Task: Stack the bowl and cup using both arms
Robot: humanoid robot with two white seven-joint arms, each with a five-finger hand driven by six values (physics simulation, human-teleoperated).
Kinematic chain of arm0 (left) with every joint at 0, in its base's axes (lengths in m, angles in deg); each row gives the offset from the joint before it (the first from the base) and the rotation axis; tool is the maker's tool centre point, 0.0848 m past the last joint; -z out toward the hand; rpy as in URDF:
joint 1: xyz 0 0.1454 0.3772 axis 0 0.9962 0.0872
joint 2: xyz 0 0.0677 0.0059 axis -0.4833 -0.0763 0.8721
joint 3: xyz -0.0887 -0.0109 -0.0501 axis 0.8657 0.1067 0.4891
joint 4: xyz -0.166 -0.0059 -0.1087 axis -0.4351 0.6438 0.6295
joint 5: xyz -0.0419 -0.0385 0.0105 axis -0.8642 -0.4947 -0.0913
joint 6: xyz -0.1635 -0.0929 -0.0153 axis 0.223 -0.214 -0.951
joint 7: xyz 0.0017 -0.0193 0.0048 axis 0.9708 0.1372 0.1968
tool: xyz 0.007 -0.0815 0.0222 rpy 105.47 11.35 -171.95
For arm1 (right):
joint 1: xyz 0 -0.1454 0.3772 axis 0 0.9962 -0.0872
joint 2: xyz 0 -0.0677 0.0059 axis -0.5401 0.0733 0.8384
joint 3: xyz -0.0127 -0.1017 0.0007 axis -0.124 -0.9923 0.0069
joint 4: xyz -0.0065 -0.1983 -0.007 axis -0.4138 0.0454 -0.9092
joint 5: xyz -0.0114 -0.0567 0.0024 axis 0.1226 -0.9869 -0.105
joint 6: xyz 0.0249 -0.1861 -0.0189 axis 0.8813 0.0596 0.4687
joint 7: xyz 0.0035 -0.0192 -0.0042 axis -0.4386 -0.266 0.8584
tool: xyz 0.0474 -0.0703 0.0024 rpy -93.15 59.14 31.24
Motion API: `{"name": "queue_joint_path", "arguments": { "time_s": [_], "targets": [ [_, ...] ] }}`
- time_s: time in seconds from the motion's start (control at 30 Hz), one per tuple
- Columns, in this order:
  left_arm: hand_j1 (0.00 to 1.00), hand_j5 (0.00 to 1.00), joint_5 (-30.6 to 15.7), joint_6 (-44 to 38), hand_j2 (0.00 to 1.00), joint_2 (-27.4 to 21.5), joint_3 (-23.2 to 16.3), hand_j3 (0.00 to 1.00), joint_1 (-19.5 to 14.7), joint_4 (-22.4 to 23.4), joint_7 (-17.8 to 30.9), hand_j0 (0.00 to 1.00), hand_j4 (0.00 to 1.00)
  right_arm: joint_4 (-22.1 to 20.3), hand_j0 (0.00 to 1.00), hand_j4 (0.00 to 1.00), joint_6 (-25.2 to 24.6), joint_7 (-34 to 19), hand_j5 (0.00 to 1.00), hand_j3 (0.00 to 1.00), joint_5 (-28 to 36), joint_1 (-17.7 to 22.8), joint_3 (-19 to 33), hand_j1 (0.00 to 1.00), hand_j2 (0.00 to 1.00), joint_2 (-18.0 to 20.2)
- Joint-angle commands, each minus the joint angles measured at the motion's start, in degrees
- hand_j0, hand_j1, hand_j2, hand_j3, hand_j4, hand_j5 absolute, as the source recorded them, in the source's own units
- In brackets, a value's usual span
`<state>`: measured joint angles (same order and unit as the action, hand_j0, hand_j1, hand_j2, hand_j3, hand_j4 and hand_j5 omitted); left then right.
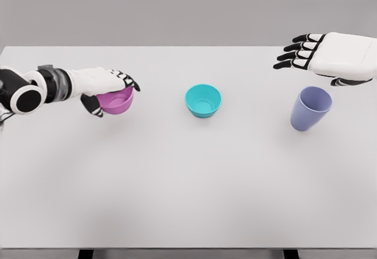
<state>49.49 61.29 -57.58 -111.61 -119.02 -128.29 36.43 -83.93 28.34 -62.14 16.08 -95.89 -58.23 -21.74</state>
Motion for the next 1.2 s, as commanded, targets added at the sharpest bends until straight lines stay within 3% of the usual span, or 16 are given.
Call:
{"name": "queue_joint_path", "arguments": {
  "time_s": [0.0, 0.2, 0.8, 1.17],
  "targets": [
    [0.73, 0.73, 0.7, 0.1, 0.73, 0.5, 0.2, 0.73, 0.0, -0.6, 0.0, 0.73, 0.73, 0.0, 1.00, 1.00, -0.2, 0.0, 1.00, 1.00, 0.2, 0.0, 0.0, 1.00, 1.00, 0.1],
    [0.73, 0.73, 4.0, 0.2, 0.73, 4.3, 2.4, 0.73, 0.4, -0.7, 0.0, 0.73, 0.73, 0.0, 1.00, 1.00, -0.2, 0.0, 1.00, 1.00, 0.2, 0.0, 0.0, 1.00, 1.00, 0.1],
    [0.73, 0.73, 11.4, 0.3, 0.73, 12.4, 4.1, 0.73, 0.6, -0.7, 0.0, 0.73, 0.73, 0.0, 1.00, 1.00, -0.2, 0.0, 1.00, 1.00, 0.2, 0.0, 0.0, 1.00, 1.00, 0.1],
    [0.73, 0.73, 13.0, 0.2, 0.73, 16.8, 4.1, 0.73, 0.7, -0.6, 0.0, 0.73, 0.73, 0.0, 1.00, 1.00, -0.2, 0.0, 1.00, 1.00, 0.2, 0.0, 0.0, 1.00, 1.00, 0.1]
  ]
}}
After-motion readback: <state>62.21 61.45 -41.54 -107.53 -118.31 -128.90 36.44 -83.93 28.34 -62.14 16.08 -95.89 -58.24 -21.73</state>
